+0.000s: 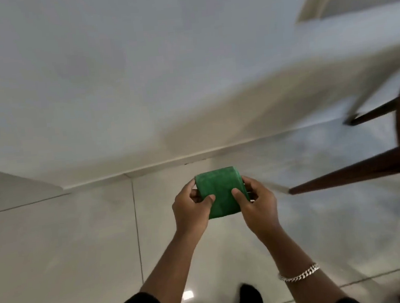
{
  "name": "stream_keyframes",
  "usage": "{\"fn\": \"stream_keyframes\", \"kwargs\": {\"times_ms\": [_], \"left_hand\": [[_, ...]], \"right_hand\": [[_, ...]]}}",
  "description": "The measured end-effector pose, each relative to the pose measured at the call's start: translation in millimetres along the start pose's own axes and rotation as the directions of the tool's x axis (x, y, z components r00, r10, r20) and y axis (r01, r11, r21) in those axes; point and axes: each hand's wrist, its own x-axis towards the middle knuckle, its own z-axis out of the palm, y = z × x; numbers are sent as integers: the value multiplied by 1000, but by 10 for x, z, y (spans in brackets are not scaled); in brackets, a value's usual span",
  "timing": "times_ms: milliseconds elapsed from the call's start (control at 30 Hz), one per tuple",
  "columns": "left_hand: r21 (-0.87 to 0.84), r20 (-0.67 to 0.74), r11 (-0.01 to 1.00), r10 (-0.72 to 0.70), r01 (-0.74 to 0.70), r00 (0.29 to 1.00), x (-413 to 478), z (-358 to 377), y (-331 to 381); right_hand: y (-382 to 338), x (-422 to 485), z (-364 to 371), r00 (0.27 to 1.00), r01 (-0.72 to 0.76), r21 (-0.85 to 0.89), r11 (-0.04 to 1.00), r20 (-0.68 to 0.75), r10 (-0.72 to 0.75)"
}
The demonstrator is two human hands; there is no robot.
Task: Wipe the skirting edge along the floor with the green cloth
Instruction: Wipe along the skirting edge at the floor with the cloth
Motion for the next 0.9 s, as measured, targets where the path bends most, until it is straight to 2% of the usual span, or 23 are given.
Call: {"fn": "stream_keyframes", "kwargs": {"times_ms": [133,333,500,567,600,667,700,767,833,900], "left_hand": [[17,-7,1000,-6,6,1000,707,77,-1074],[-23,-36,1000,1,-1,999,1706,460,-2209],[-39,-58,996,77,-79,995,2389,769,-2796],[0,-78,986,167,-167,983,2553,803,-2937],[71,-91,966,255,-250,963,2611,802,-3031],[330,-60,847,459,-417,886,2706,752,-3259],[483,-14,754,514,-444,857,2758,714,-3371],[719,55,583,494,-377,868,2856,603,-3555],[827,68,476,443,-299,894,2951,537,-3689],[857,71,438,422,-271,904,3007,526,-3740]], "right_hand": [[853,336,860,999,32,27,999,33,-33],[1923,1010,1686,998,53,30,998,31,-54],[2525,1618,2140,998,67,86,994,-1,-67],[2652,1800,2256,996,90,79,993,-19,-89],[2709,1868,2314,996,84,63,995,-33,-82],[2791,1959,2396,992,63,-9,998,-111,-63],[2818,1987,2420,981,80,-60,995,-173,-89],[2829,1988,2499,928,218,-202,955,-261,-267],[2836,1956,2636,848,385,-384,839,-212,-486],[2891,1912,2787,813,476,-552,684,-21,-582]]}}
